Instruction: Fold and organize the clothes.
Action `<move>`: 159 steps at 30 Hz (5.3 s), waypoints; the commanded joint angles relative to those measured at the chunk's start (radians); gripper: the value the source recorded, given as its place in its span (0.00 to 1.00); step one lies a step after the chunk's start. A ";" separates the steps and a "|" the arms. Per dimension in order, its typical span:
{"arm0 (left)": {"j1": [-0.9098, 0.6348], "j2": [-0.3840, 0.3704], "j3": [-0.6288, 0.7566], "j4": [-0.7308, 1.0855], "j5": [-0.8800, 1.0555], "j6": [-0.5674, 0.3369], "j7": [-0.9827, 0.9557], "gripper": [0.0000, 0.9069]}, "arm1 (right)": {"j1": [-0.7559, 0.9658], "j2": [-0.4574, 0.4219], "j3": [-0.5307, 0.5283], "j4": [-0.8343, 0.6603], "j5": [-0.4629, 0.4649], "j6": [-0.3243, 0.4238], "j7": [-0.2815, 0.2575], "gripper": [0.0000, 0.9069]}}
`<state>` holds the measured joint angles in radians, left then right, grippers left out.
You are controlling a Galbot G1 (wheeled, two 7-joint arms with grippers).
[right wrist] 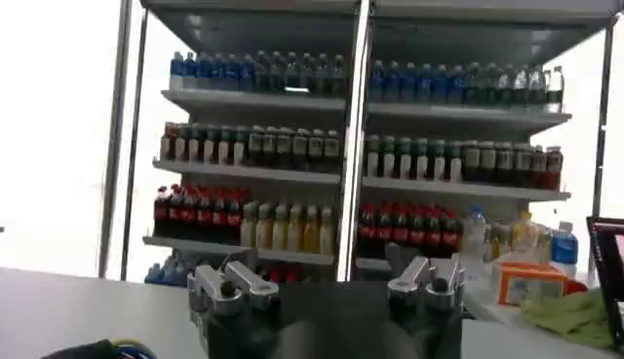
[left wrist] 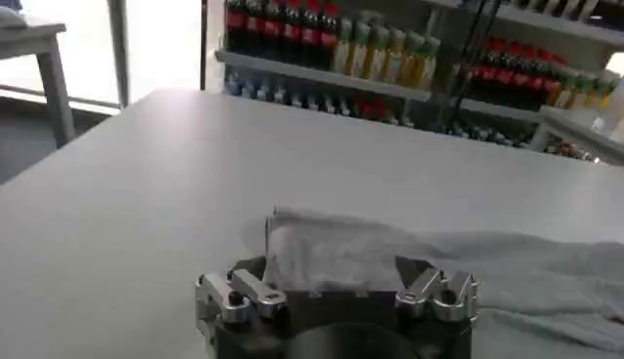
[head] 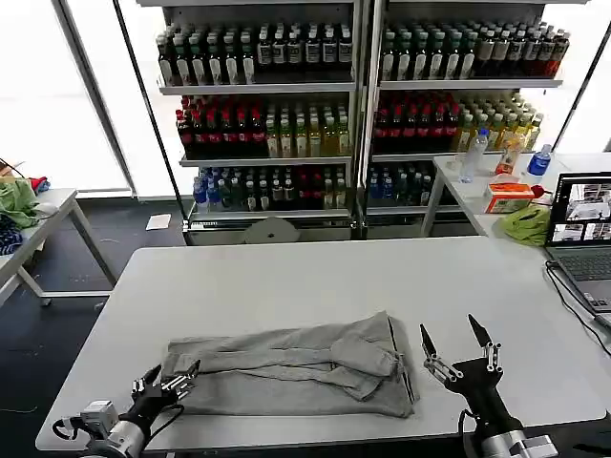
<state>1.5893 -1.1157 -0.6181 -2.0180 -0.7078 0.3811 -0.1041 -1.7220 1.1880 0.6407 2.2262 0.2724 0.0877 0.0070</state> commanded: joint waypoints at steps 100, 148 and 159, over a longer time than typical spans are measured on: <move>-0.381 0.139 0.460 -0.015 -0.081 0.071 -0.128 1.00 | 0.009 0.014 -0.002 0.018 0.027 -0.035 0.017 1.00; -0.116 0.061 -0.005 0.146 -0.053 0.079 0.129 1.00 | -0.006 0.002 -0.005 0.042 0.022 -0.040 0.011 1.00; -0.121 0.033 0.027 0.126 -0.113 0.075 0.123 0.00 | -0.004 0.001 -0.008 0.043 0.022 -0.041 0.011 1.00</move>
<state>1.4597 -1.0615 -0.6038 -1.8950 -0.7868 0.4569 0.0164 -1.7254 1.1885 0.6329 2.2696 0.2940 0.0468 0.0174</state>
